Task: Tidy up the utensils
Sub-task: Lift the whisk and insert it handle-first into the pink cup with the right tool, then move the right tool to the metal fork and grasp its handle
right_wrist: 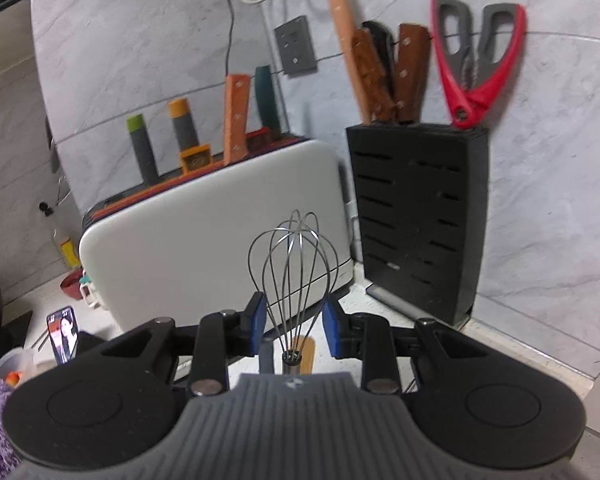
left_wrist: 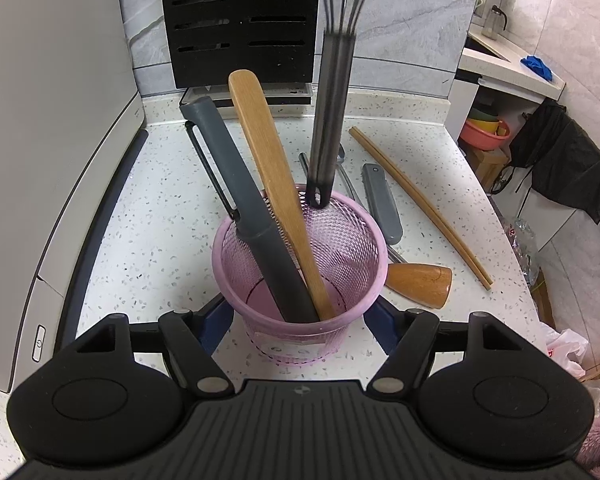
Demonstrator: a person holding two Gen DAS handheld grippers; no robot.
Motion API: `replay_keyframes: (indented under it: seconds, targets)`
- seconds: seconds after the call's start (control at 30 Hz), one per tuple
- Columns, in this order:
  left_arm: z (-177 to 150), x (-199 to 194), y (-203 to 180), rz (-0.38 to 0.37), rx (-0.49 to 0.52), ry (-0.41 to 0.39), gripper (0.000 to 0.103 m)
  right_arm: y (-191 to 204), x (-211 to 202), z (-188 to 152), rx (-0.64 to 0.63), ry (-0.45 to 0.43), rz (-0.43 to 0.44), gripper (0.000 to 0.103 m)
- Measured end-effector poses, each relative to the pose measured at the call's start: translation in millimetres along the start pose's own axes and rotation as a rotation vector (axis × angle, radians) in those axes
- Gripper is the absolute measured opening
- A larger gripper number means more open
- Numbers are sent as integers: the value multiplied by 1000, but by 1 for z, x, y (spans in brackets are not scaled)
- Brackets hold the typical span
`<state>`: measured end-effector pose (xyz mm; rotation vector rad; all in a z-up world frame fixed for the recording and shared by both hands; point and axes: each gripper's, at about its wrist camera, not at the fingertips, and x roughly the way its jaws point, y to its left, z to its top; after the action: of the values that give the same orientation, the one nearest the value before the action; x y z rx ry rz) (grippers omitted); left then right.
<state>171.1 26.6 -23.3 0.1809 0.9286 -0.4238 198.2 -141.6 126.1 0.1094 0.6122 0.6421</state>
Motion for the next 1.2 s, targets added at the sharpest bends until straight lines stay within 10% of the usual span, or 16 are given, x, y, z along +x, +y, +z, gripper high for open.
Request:
replay_keyframes:
  seconds: [0.77, 1.2]
  targets:
    - [-1, 2, 2, -5, -2, 7, 80, -6, 52, -67, -15, 155, -17, 33]
    - [0, 3, 1, -3, 1, 12, 81, -12, 37, -55, 9, 155, -18, 55]
